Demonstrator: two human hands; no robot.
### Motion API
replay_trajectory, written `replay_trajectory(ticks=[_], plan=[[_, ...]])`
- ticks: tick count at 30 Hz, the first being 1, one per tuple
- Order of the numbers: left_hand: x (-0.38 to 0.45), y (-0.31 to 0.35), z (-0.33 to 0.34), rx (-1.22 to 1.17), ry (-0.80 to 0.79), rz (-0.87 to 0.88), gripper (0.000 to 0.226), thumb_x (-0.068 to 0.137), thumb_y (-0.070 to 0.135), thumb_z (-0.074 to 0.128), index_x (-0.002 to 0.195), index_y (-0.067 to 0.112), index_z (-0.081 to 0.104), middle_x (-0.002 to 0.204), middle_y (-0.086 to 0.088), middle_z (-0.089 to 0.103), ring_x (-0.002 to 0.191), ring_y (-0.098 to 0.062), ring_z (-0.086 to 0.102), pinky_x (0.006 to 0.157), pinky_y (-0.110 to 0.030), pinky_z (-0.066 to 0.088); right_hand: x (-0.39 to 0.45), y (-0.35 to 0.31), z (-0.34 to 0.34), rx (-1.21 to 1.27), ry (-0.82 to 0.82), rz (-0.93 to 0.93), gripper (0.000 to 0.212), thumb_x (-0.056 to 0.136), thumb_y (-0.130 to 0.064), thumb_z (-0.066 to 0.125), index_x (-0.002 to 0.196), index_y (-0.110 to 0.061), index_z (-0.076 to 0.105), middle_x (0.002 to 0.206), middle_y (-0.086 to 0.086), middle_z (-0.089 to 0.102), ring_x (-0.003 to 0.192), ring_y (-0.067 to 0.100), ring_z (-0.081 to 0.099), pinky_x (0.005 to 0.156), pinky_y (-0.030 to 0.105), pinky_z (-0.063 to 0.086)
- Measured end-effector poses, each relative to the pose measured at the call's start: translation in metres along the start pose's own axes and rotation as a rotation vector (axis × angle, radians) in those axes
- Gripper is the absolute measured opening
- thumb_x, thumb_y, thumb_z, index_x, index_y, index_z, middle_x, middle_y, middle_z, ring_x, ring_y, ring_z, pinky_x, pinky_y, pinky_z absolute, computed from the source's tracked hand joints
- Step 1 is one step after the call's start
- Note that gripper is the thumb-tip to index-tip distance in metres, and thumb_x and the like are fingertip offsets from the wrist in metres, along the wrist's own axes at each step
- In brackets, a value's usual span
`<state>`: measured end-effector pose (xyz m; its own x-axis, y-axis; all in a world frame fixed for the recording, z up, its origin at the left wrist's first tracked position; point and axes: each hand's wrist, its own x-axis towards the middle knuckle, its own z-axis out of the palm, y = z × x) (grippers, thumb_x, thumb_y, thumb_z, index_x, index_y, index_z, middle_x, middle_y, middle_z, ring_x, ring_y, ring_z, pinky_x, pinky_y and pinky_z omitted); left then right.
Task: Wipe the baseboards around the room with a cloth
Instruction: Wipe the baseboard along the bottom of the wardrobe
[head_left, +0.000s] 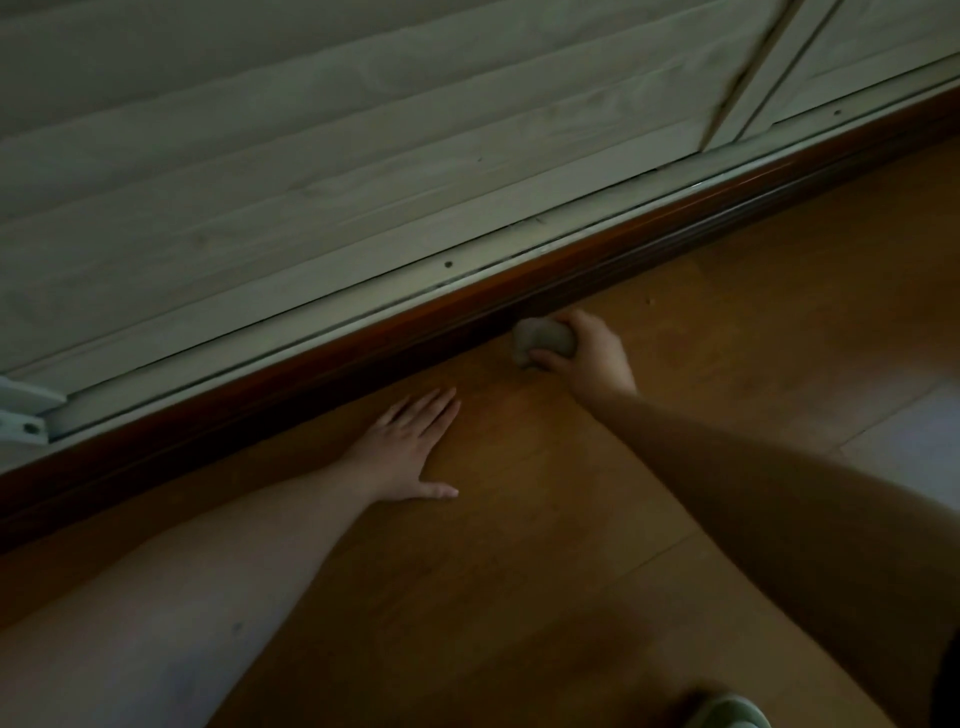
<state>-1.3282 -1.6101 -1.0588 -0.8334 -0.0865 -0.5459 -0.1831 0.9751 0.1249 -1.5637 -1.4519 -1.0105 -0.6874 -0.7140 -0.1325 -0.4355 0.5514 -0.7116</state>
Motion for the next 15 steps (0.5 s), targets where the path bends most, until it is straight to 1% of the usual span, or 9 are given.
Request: replay_trajectory(ticks=[3,5,7,10,13,15], plan=[[0.001,0.004,0.001,-0.007,-0.03,-0.016,0.13,0.071,0.092,0.042,0.149,0.021,-0.034,0.155,0.003,-0.04,0.143,-0.014,-0.032,0.118,-0.039,-0.016,-0.007,-0.023,0.034,-0.02,-0.068,-0.159,0.048,0.08,-0.032,0.078,0.121,-0.018,0.059,0.115,-0.001,0.056,0.104,0.014,0.055,0.09,0.031,0.05],[0.001,0.004,0.0,-0.005,-0.038,-0.015,0.131,0.071,0.092,0.043,0.15,0.019,-0.033,0.157,0.001,-0.039,0.146,-0.018,-0.029,0.122,-0.043,-0.009,-0.003,-0.034,0.046,-0.034,-0.097,-0.227,0.047,0.081,-0.033,0.078,0.121,-0.017,0.059,0.116,0.002,0.057,0.105,0.017,0.056,0.088,0.031,0.05],[0.001,0.004,0.001,-0.022,-0.024,-0.012,0.132,0.071,0.091,0.045,0.151,0.019,-0.031,0.158,0.001,-0.038,0.148,-0.019,-0.028,0.122,-0.043,-0.007,0.004,-0.039,0.05,-0.041,-0.092,-0.24,0.047,0.08,-0.032,0.078,0.12,-0.016,0.06,0.115,0.004,0.058,0.104,0.018,0.056,0.087,0.031,0.05],[0.001,0.003,0.004,-0.044,0.004,-0.005,0.132,0.07,0.091,0.047,0.151,0.021,-0.03,0.157,0.003,-0.039,0.147,-0.017,-0.028,0.119,-0.04,-0.01,0.018,-0.034,0.041,-0.08,-0.108,-0.241,0.048,0.079,-0.031,0.08,0.119,-0.015,0.06,0.116,0.004,0.058,0.105,0.019,0.057,0.088,0.032,0.049],[0.004,0.002,0.008,-0.049,0.014,-0.002,0.132,0.07,0.09,0.049,0.15,0.022,-0.031,0.157,0.004,-0.038,0.146,-0.015,-0.03,0.116,-0.037,-0.017,0.032,-0.016,0.016,-0.111,-0.125,-0.207,0.049,0.078,-0.031,0.08,0.12,-0.016,0.06,0.118,0.003,0.058,0.106,0.018,0.056,0.09,0.032,0.048],[0.006,0.003,0.008,-0.045,0.025,-0.005,0.132,0.07,0.088,0.051,0.148,0.022,-0.033,0.156,0.004,-0.039,0.144,-0.014,-0.033,0.117,-0.038,-0.018,0.041,-0.002,-0.006,-0.139,-0.117,-0.181,0.05,0.077,-0.031,0.081,0.12,-0.016,0.06,0.119,0.004,0.058,0.107,0.018,0.056,0.09,0.031,0.047]])
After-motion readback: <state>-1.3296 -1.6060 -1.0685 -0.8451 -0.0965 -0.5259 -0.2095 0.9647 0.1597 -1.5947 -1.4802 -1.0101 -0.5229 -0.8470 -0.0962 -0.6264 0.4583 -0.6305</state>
